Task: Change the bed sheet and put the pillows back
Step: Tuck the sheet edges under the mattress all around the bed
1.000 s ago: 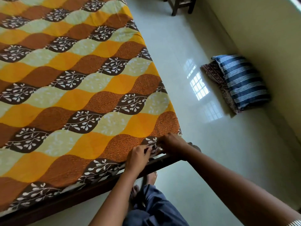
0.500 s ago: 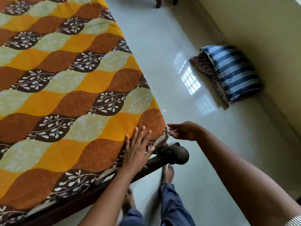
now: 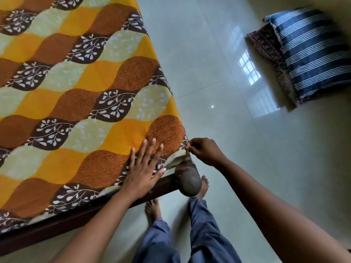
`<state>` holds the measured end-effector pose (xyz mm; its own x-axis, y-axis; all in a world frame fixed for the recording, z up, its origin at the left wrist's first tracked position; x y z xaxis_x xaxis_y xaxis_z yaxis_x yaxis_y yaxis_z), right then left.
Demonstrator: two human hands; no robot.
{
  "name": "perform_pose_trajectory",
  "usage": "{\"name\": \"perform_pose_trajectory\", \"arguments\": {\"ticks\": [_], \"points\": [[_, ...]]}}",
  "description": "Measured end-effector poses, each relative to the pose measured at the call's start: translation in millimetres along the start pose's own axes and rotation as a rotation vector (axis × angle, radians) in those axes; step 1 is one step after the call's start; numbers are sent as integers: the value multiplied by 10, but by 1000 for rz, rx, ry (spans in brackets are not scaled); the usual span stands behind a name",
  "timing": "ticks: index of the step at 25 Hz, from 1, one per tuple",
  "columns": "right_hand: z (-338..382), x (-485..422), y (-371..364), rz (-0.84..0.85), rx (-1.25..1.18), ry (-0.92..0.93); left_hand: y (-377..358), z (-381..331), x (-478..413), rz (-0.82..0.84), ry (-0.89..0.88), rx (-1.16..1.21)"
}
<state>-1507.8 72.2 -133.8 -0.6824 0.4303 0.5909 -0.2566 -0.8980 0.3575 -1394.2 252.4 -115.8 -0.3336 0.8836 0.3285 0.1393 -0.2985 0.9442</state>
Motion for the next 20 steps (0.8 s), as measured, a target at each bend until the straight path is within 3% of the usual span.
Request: {"name": "perform_pose_trajectory", "arguments": {"ticks": [4, 7, 10, 12, 16, 18, 20], "points": [[-95, 63, 9, 26, 121, 48, 51, -18, 49, 6, 1, 25], [-95, 49, 123, 40, 71, 17, 228, -28, -54, -74, 59, 107], [90, 17, 232, -239, -228, 22, 326, -69, -376, -145, 153, 160], [276, -79, 120, -320, -323, 82, 238, -113, -477, -112, 179, 93], [276, -207, -90, -197, -385, 53, 51, -136, -402, -6, 120, -30], [78, -39, -51, -101, -492, 41, 84, -103, -384, 5, 104, 13], [-77, 189, 20, -86, -451, 106, 195, -96, -376, 22, 81, 131]]}}
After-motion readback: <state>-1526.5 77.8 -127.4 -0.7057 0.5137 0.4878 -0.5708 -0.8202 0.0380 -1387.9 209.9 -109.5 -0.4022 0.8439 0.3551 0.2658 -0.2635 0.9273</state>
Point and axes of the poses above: each hand's wrist, its own x-axis away from the middle knuckle, its own y-axis out of the back of the hand, z = x × y, the point moved 5 cm from there along -x, towards the middle knuckle, and after that the axes turned 10 degrees about -x, right-handed, at the moved point
